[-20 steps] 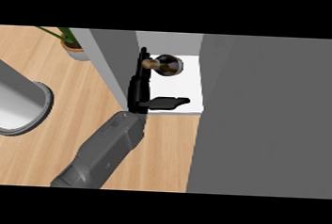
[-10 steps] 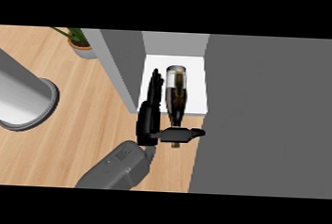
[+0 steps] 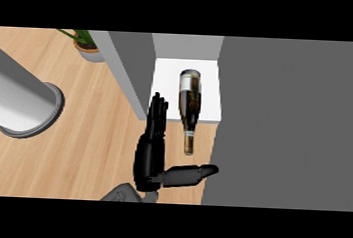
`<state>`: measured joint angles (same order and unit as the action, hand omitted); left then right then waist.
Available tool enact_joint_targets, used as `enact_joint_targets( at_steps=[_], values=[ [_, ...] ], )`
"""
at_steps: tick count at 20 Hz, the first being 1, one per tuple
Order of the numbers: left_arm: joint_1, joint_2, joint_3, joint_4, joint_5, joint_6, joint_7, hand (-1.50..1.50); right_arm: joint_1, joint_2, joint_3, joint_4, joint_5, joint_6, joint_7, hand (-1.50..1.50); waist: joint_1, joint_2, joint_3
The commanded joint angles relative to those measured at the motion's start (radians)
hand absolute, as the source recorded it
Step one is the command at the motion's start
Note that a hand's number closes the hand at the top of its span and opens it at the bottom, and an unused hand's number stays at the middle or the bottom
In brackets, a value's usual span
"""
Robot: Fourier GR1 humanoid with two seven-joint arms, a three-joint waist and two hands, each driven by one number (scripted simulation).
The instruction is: Pick up the wine, place it into the cabinet and close the cabinet
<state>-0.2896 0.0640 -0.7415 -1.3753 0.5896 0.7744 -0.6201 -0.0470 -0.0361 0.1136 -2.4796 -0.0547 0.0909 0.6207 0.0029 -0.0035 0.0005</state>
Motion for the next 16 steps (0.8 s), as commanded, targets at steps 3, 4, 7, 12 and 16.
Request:
enact_joint_targets(
  at_steps=[3,4,7,12,16],
  values=[
    [0.171,0.052,-0.076,-0.215,-0.094,0.094,0.036,-1.5,0.089,-0.025,-0.056,-0.082,-0.102,0.047,-0.03,-1.5,-0.003,0.0,0.0],
    [0.187,0.04,-0.094,-0.256,-0.105,0.104,0.038,-1.5,0.004,0.018,0.016,-0.051,-0.021,-0.011,0.004,-1.5,0.001,0.001,0.0],
    [0.257,0.123,-0.055,-0.334,-0.081,-0.01,0.018,-1.5,0.069,-0.034,-0.046,-0.1,-0.124,0.061,0.008,-1.5,-0.001,0.0,0.0],
    [0.326,0.235,-0.06,-0.455,-0.086,-0.056,0.057,-1.5,0.045,0.001,0.024,-0.106,-0.12,0.036,0.094,-1.5,-0.001,0.0,-0.001],
    [0.356,0.3,-0.047,-0.526,-0.083,-0.108,0.086,-1.5,0.062,-0.018,0.017,-0.045,-0.165,0.1,0.058,1.5,-0.001,0.002,0.0]
  ],
)
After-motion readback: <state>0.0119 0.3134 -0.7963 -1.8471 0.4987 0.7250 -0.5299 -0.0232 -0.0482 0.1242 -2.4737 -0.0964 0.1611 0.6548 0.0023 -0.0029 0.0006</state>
